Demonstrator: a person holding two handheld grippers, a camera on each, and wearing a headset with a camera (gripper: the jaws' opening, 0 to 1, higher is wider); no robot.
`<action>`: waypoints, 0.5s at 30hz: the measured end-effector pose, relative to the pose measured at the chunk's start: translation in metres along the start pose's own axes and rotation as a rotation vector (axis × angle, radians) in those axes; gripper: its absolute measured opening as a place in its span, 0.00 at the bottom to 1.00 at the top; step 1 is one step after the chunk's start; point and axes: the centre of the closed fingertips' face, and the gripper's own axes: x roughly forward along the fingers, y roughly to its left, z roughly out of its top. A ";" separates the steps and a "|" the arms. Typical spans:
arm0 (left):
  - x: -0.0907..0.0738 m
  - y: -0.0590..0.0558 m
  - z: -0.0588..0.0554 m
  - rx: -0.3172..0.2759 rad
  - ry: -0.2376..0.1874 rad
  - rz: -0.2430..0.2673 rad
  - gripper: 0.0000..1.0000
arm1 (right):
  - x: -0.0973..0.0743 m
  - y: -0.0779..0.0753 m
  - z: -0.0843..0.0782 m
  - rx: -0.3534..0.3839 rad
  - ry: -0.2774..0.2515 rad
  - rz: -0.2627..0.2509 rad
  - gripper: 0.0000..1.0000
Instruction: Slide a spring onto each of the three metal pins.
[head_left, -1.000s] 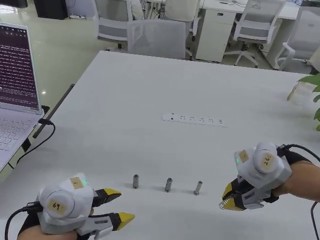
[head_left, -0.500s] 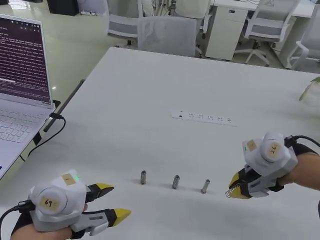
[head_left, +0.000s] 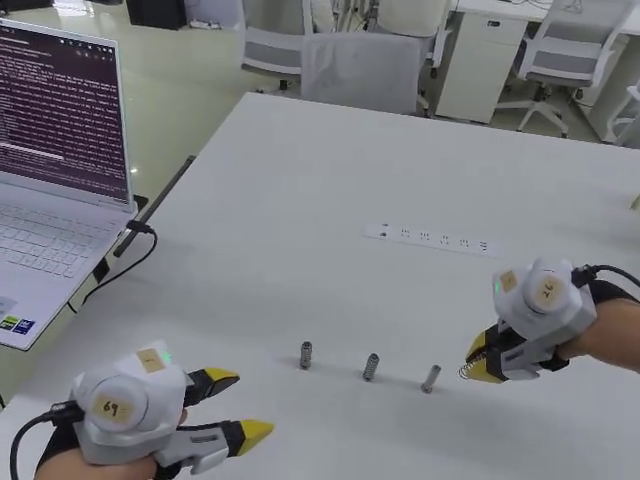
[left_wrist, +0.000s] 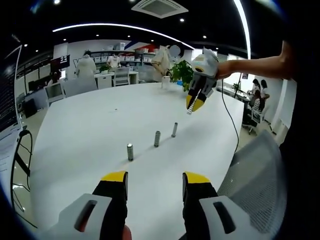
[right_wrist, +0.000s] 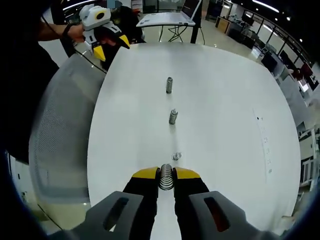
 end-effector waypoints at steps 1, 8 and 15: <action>-0.001 0.001 0.000 -0.002 0.000 0.002 0.38 | 0.002 -0.002 0.002 0.000 -0.003 0.001 0.08; -0.004 0.004 0.000 -0.010 -0.002 0.015 0.37 | 0.012 -0.011 0.005 -0.009 0.006 0.015 0.09; -0.007 0.006 -0.005 -0.020 0.004 0.026 0.37 | 0.024 -0.018 0.005 -0.030 0.032 0.009 0.09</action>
